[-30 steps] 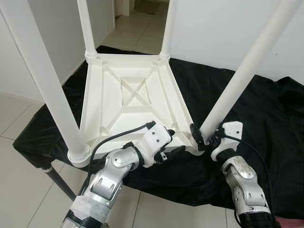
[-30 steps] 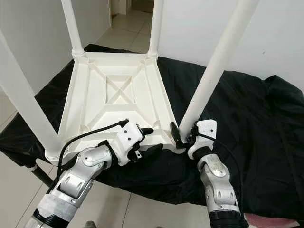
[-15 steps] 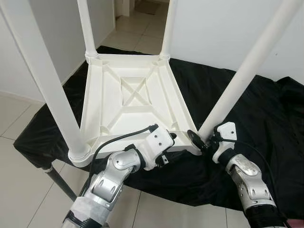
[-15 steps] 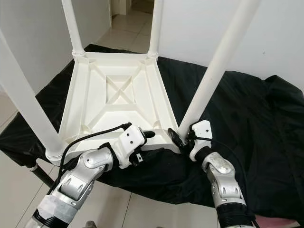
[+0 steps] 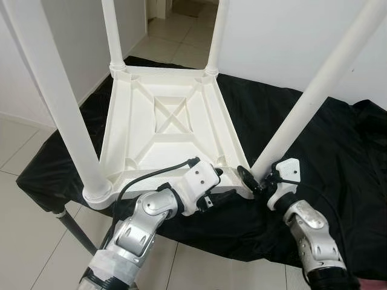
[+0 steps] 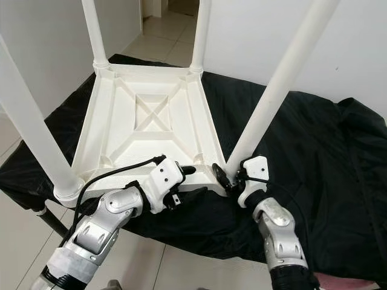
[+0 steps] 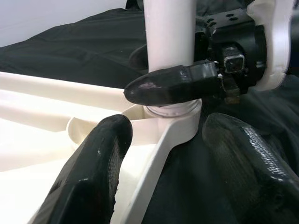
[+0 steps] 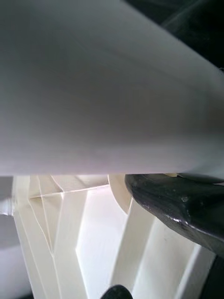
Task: Building children table
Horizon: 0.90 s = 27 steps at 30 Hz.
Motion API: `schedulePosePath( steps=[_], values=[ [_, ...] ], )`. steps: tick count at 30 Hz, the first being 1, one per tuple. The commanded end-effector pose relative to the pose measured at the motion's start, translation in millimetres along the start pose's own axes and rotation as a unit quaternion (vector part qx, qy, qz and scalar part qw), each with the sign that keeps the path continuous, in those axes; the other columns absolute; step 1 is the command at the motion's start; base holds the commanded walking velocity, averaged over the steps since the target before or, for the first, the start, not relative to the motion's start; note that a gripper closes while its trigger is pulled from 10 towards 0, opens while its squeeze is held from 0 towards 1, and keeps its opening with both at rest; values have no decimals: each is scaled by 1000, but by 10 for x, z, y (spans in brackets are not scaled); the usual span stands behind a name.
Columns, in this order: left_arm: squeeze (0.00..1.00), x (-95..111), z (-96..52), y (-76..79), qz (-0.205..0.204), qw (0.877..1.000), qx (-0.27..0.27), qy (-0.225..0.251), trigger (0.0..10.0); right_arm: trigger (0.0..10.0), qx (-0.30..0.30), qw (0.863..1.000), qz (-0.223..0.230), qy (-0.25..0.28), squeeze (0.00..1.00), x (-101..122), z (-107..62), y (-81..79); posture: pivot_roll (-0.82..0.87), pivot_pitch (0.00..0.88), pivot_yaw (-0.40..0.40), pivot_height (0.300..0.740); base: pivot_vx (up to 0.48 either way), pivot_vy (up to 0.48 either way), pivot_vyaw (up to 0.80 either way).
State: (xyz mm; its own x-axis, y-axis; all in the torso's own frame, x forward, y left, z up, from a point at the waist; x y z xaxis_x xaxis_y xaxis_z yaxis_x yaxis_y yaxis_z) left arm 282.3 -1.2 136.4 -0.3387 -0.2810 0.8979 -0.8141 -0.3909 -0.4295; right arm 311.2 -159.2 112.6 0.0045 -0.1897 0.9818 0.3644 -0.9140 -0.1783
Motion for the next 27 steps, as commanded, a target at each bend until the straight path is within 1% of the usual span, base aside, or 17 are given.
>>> schedulePosePath(
  steps=[1,2,3,4,5,6,7,9,10,11,12,14,18,20,23,26,27],
  values=[
    [0,-17,23,-4,-1,1000,3,-6,10000,10000,-30,999,33,24,0,66,-15,67,-40,0,-73,740,0,0,0],
    [0,-16,22,-17,-2,1000,4,-5,10000,10000,-55,998,29,27,0,58,-23,81,-43,0,-67,740,0,0,0],
    [0,-16,22,-17,-2,1000,4,-5,10000,10000,-55,998,29,27,0,58,-23,81,-43,0,-67,740,0,0,0],
    [0,-15,22,-31,-3,1000,4,-5,10000,10000,-92,995,24,20,0,12,-33,113,-47,0,-66,740,0,0,0],
    [0,-15,22,-31,-3,1000,4,-5,10000,10000,-92,995,24,20,0,12,-33,113,-47,0,-66,740,0,0,0],
    [0,-17,29,-37,-2,1000,3,-5,10000,10000,-147,989,29,17,0,-33,-54,185,-56,0,-61,740,0,0,0],
    [0,-17,29,-37,-2,1000,3,-5,10000,10000,-147,989,29,17,0,-33,-54,185,-56,0,-61,740,0,0,0],
    [0,-11,47,-40,-3,1000,2,-3,10000,10000,-242,969,36,17,0,-91,-120,311,-65,0,-56,740,0,0,0],
    [0,-11,47,-40,-3,1000,2,-3,10000,10000,-242,969,36,17,0,-91,-120,311,-65,0,-56,740,0,0,0],
    [0,-2,54,-31,-4,1000,0,-1,10000,10000,-273,961,42,20,0,-104,-151,332,-75,0,-52,740,0,0,0],
    [0,-2,54,-31,-4,1000,0,-1,10000,10000,-273,961,42,20,0,-104,-151,332,-75,0,-52,740,0,0,0],
    [0,-7,64,-14,-4,1000,-4,0,10000,10000,-329,943,54,28,0,-127,-213,342,-82,0,-52,740,0,0,0],
    [0,-8,67,-9,-5,1000,-6,0,10000,10000,-340,938,55,36,0,-116,-208,262,-89,0,-51,740,0,0,0],
    [0,-14,67,-8,-6,1000,-7,1,10000,10000,-326,943,51,37,0,-104,-163,144,-95,0,-54,740,0,0,0],
    [0,-17,68,-8,-6,1000,-7,0,10000,10000,-320,946,48,36,0,-102,-146,111,-95,0,-54,740,0,0,0],
    [0,-4,103,-13,-8,1000,-7,4,10000,10000,-292,954,47,39,0,-78,-114,39,-115,0,-59,740,0,0,0],
    [0,-4,103,-13,-8,1000,-7,4,10000,10000,-292,954,47,39,0,-78,-114,39,-115,0,-59,740,0,0,0]
  ],
)
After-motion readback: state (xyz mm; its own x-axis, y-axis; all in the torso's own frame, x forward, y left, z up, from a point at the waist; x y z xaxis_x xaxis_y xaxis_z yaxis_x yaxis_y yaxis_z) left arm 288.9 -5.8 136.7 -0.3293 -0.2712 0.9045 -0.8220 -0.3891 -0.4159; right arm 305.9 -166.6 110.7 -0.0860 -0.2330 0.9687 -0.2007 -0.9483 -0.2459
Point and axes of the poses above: a point about 5 cm out from each wrist's last joint towards the gripper, its own z axis pointing out of the wrist towards the gripper, its own x axis along the axis of the wrist's last joint, y = z × x, the point moved 4 cm from there along z, pointing out of the wrist towards the gripper, and after that the axes turned 11 degrees about z, right-handed, at the moved point
